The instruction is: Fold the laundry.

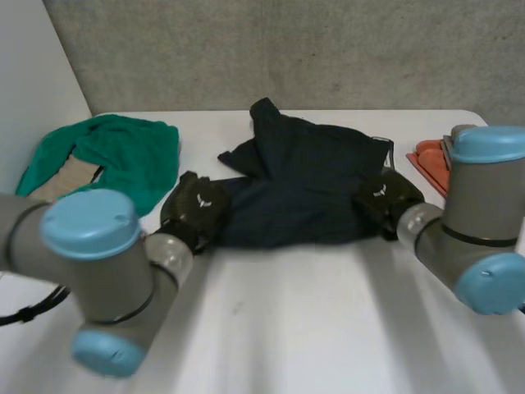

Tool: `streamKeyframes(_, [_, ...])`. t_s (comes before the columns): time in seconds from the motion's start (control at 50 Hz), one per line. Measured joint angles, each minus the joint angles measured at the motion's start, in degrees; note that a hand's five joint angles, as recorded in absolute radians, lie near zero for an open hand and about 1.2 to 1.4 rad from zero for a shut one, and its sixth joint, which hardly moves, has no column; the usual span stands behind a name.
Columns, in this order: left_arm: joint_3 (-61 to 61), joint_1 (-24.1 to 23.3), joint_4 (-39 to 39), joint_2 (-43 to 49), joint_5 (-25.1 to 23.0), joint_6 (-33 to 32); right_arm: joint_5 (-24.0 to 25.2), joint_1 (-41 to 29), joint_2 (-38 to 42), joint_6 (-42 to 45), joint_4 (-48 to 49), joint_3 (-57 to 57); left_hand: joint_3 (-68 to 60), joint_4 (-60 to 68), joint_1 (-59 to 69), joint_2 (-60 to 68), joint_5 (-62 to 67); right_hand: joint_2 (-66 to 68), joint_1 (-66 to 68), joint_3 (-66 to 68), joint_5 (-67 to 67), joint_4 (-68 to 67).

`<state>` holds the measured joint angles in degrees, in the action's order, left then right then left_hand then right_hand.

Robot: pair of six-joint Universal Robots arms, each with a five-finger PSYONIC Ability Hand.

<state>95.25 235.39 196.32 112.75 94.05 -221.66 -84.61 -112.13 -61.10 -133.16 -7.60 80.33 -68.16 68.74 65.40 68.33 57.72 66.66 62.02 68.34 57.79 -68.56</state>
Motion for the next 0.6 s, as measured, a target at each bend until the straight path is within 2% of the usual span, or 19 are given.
streamKeyframes(0.08, [5.9,-1.4,-8.2,-8.7,0.0,-0.7,0.4,0.2,-6.5,1.8,-10.2,5.0,0.0,0.0,0.0,0.0,0.0,0.0,0.0,0.0,0.0,0.0])
streamKeyframes(0.16, [10.6,-3.7,-20.0,-16.5,0.0,-1.4,0.9,1.0,-12.6,5.8,-20.8,10.6,0.0,0.0,0.0,0.0,0.0,0.0,0.0,0.0,0.0,0.0])
streamKeyframes(0.24, [12.7,-6.6,-31.1,-20.2,0.0,-1.3,0.9,2.2,-15.5,9.4,-25.6,14.9,0.0,0.0,0.0,0.0,0.0,0.0,0.0,0.0,0.0,0.0])
streamKeyframes(0.3, [12.9,-8.5,-35.8,-21.0,0.0,-0.9,0.9,3.0,-16.6,11.0,-26.2,17.5,0.0,0.0,0.0,0.0,0.0,0.0,0.0,0.0,0.0,0.0])
streamKeyframes(0.38, [11.9,-9.5,-35.7,-20.0,0.0,-0.1,1.0,3.4,-17.0,11.3,-24.0,19.4,0.0,0.0,0.0,0.0,0.0,0.0,0.0,0.0,0.0,0.0])
streamKeyframes(0.42, [10.9,-9.5,-33.8,-18.8,0.1,0.3,1.1,3.4,-16.9,10.9,-21.9,20.2,15.2,-14.9,-14.1,-15.5,-14.0,0.0,0.0,0.0,0.0,0.0])
streamKeyframes(0.44, [10.7,-9.4,-33.3,-18.5,0.1,0.3,1.2,3.4,-16.9,10.9,-21.6,20.3,15.2,-14.9,-14.1,-15.5,-14.0,0.0,0.0,0.0,0.0,0.0])
streamKeyframes(0.46, [9.9,-8.9,-31.8,-17.6,0.1,0.5,1.3,3.4,-16.9,10.5,-20.1,20.7,28.5,-29.4,-29.5,-29.9,-28.4,0.0,0.0,0.0,0.0,0.0])
streamKeyframes(0.48, [9.2,-8.3,-30.5,-16.9,0.1,0.7,1.4,3.4,-16.8,10.3,-19.3,20.9,34.4,-35.3,-34.9,-34.9,-34.3,0.0,0.0,0.0,0.0,0.0])
streamKeyframes(0.54, [7.6,-6.2,-27.5,-15.6,0.0,1.1,1.7,3.4,-16.7,9.2,-16.4,21.7,42.0,-43.2,-40.7,-42.7,-42.2,0.0,0.0,0.0,0.1,0.0])
streamKeyframes(0.6, [6.0,-3.0,-23.2,-14.7,-0.4,2.0,2.0,3.3,-16.5,8.0,-14.0,22.3,44.1,-45.5,-41.9,-44.6,-44.4,0.0,0.0,0.0,0.1,0.0])
